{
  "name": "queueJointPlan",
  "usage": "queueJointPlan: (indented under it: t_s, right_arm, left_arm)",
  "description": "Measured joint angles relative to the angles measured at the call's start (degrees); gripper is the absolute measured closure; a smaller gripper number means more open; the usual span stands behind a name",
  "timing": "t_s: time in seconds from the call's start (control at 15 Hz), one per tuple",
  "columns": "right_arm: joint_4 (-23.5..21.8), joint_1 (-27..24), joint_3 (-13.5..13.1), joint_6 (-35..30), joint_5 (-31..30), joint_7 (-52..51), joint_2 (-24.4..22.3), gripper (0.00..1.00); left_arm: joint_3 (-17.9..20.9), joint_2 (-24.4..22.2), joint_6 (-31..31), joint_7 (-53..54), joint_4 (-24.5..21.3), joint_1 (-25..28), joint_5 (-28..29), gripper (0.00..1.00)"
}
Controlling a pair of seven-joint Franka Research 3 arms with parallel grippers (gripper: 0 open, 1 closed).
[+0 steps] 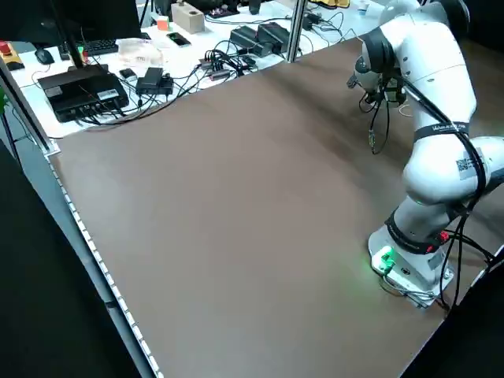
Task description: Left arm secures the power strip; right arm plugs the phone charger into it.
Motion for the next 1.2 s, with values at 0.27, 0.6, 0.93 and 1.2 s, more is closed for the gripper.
queueJointPlan:
  t_s: [0.27, 0.6, 0.93, 1.2]
  right_arm:
    - [7.2, -4.6, 0.0, -9.5, -1.5, -7.6, -1.4, 0.0]
    - [9.9, -5.4, -0.4, -12.7, -2.3, -8.0, -9.5, 0.0]
    - [0.2, -7.1, -0.1, -6.3, -3.1, -8.2, -17.3, 0.0]
    - [-2.9, -7.2, 1.8, -3.9, -6.6, -8.2, -18.9, 0.0]
  left_arm:
    - [0.8, 0.0, 1.5, -0.9, 0.9, 0.5, 0.0, 0.99]
    - [1.1, -1.6, 1.6, -1.0, 1.4, 1.2, 0.0, 0.99]
    - [3.0, -6.3, 0.1, -0.9, -0.1, 1.4, 1.7, 0.99]
    - [9.4, -11.9, -11.0, -2.9, -2.0, 0.9, 3.7, 0.99]
